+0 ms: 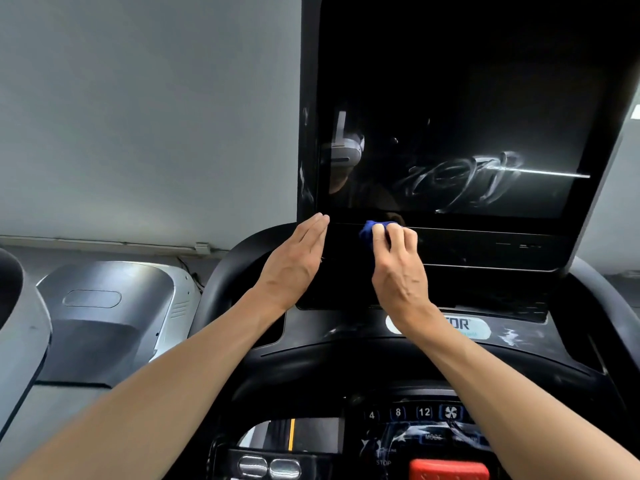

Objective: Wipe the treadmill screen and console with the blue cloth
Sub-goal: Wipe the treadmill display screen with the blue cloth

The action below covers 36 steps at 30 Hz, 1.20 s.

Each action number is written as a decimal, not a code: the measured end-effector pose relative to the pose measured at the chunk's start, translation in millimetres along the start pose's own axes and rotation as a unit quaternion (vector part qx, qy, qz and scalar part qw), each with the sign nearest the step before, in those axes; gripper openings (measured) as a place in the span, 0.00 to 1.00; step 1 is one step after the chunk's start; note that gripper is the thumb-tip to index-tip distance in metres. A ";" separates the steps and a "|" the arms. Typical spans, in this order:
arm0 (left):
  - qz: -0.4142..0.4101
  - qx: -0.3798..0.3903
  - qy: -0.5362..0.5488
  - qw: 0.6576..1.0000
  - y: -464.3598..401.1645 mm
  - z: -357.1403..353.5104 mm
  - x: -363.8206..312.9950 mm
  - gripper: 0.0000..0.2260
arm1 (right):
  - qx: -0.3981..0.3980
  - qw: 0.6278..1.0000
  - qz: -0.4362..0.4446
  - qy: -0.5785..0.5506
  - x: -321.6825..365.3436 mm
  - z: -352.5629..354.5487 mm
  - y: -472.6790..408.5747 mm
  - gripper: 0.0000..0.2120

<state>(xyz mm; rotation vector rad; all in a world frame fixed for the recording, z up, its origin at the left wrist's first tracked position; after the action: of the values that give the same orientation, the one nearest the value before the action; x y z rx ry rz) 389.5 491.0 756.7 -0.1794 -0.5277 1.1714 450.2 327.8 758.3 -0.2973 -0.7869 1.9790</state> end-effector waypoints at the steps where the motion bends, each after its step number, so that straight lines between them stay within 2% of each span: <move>1: -0.001 -0.005 -0.001 1.000 0.5 -0.8 0.2 0.27 | 0.000 1.000 -0.007 0.001 -1.6 -1.2 0.5 0.21; 5: -0.002 -0.002 -0.006 1.000 0.4 -4.1 0.3 0.30 | 0.027 0.996 -0.084 0.000 -5.7 -9.1 6.6 0.20; 7: 0.004 0.015 0.000 1.000 -0.6 -8.2 1.3 0.31 | 0.036 0.990 -0.133 0.005 -17.2 -10.7 11.6 0.19; 10: 0.020 0.055 0.008 0.998 -0.6 -12.9 1.7 0.34 | 0.028 0.987 -0.157 0.001 -27.8 -12.3 13.4 0.20; 13: 0.033 0.090 -0.004 0.995 1.2 -14.2 -2.8 0.35 | 0.015 0.991 -0.135 -0.009 -4.4 -13.9 10.0 0.19; 17: 0.062 0.112 -0.001 0.992 -0.2 -13.8 -9.7 0.39 | -0.016 0.999 -0.039 -0.006 31.7 -11.9 10.1 0.17; 20: 0.073 0.095 -0.004 0.993 -4.6 -8.6 -12.2 0.38 | -0.006 1.000 0.009 -0.010 7.1 -13.4 23.9 0.20; 21: 0.068 0.085 0.004 0.994 -8.3 -6.2 -12.6 0.37 | 0.000 1.000 -0.011 -0.013 -12.6 -13.9 30.0 0.21; 23: 0.050 0.067 0.020 0.996 -16.3 -3.6 -14.1 0.37 | 0.009 0.993 -0.116 -0.028 -48.3 -10.9 41.3 0.23; 25: 0.042 0.077 0.035 0.996 -24.6 -4.4 -18.8 0.39 | 0.017 0.984 -0.176 -0.027 -45.7 -10.6 48.7 0.23; 29: 0.047 0.127 0.027 0.990 -31.4 -10.9 -31.9 0.42 | 0.022 0.997 -0.051 -0.050 -12.4 -10.9 20.3 0.21; 30: 0.048 0.135 0.024 0.989 -31.6 -12.0 -32.6 0.42 | 0.018 0.996 -0.072 -0.058 -21.3 -11.9 11.0 0.21; 33: 0.047 0.144 0.016 0.988 -30.7 -13.3 -33.5 0.40 | 0.008 0.973 -0.218 -0.077 -43.2 -10.1 19.7 0.23; 34: 0.051 0.143 0.015 0.988 -31.0 -13.6 -33.9 0.39 | 0.010 0.974 -0.217 -0.070 -32.5 -11.1 30.3 0.24; 36: 0.055 0.134 0.013 0.989 -32.5 -15.0 -34.7 0.36 | 0.016 0.993 -0.101 -0.058 -6.3 -13.6 36.7 0.24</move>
<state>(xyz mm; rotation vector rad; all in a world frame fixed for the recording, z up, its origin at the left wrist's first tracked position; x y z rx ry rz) 413.8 448.8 746.3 0.0072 -0.3361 1.3340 434.9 315.5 723.9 -0.0803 -0.8250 1.8280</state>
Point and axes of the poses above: each hand's wrist, its own y-axis away from the middle knuckle, its own z-axis out of the back of the hand, x = y × z, the point moved 4 cm from there along -y, towards the middle knuckle, and after that the axes turned 13 degrees about -z, right-handed, at the moved point
